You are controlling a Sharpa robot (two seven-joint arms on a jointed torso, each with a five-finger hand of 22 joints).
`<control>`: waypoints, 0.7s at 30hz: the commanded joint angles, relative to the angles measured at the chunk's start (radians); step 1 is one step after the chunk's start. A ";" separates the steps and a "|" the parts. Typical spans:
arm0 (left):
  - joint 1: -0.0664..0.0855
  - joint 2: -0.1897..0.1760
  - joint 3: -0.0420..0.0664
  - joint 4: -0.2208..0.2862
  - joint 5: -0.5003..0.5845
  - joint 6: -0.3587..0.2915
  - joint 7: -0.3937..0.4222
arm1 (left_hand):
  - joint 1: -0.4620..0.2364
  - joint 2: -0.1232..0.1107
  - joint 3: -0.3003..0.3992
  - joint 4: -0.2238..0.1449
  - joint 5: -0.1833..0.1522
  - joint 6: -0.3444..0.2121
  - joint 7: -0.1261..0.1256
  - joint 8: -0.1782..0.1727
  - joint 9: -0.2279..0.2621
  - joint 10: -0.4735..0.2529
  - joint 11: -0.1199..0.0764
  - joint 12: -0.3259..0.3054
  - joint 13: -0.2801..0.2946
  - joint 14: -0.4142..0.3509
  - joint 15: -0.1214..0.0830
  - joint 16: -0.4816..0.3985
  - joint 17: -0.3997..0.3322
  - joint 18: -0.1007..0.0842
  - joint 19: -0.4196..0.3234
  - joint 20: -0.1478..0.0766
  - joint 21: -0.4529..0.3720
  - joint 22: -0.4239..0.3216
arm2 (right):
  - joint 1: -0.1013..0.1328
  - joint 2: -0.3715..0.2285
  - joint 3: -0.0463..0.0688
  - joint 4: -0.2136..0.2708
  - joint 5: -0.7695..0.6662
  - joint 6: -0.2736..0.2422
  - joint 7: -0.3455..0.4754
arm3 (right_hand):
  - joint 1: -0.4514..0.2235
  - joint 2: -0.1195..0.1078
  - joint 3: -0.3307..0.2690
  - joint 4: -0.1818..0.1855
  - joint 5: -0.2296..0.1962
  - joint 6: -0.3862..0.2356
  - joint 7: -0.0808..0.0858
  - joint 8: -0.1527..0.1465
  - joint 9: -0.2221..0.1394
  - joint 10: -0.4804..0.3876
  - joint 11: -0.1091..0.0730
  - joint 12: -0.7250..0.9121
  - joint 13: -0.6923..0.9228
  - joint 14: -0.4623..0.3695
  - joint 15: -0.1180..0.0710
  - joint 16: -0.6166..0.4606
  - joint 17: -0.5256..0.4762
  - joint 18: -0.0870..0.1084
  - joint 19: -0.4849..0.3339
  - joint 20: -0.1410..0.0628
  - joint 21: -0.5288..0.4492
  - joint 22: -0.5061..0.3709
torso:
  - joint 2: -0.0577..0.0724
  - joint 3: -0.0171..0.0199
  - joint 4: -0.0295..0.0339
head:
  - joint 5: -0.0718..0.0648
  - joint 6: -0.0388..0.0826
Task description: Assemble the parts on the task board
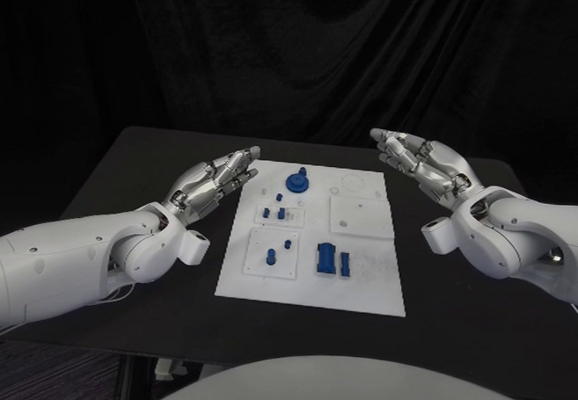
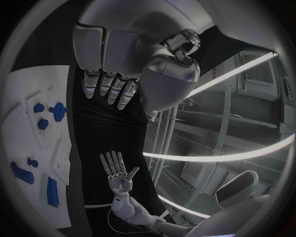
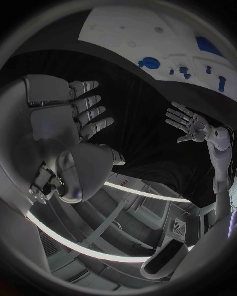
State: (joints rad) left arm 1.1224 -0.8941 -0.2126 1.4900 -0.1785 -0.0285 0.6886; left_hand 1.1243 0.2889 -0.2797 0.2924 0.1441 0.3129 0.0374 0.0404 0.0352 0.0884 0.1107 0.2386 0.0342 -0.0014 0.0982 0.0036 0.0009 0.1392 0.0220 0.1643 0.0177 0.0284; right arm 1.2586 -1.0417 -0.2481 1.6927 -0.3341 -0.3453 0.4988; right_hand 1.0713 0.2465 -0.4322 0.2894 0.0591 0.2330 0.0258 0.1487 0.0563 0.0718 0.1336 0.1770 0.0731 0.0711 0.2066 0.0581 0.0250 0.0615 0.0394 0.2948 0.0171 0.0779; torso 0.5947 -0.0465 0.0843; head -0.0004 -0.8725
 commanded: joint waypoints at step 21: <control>0.000 0.061 0.001 -0.064 0.046 0.010 0.168 | 0.036 0.002 0.028 0.000 0.091 -0.069 -0.063 -0.011 -0.006 -0.043 -0.052 -0.049 -0.005 0.001 -0.015 -0.004 -0.001 0.010 -0.010 -0.002 -0.007 -0.007 | -0.054 0.009 0.000 -0.055 0.076 0.093 0.102 | 0.019 -0.013 0.052 0.001 0.017 -0.072 -0.034 -0.102 -0.031 -0.047 -0.002 -0.033 -0.044 -0.036 0.003 0.016 -0.004 0.002 -0.004 0.001 -0.005 -0.016 | -0.048 0.0266 -0.0283 | 0.021 0.000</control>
State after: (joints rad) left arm 1.1234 -0.8377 -0.2132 1.4295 -0.1448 -0.0275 0.6872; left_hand 1.1529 0.2908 -0.2568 0.2922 0.2312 0.2415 -0.0266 0.0310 0.0298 0.0448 0.0519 0.1851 0.0278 0.0003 0.0820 0.0036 0.0012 0.1391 0.0150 0.1573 0.0138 0.0229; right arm 1.2077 -1.0326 -0.2488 1.6390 -0.2671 -0.2762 0.5866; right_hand 1.0344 0.2310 -0.3590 0.2685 0.0506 0.1474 -0.0120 0.0361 0.0175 0.0182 0.1144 0.1295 0.0217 0.0252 0.1895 0.0525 0.0146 0.0522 0.0288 0.2723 0.0104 0.0430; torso 0.5453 -0.0214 0.0578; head 0.0204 -0.8725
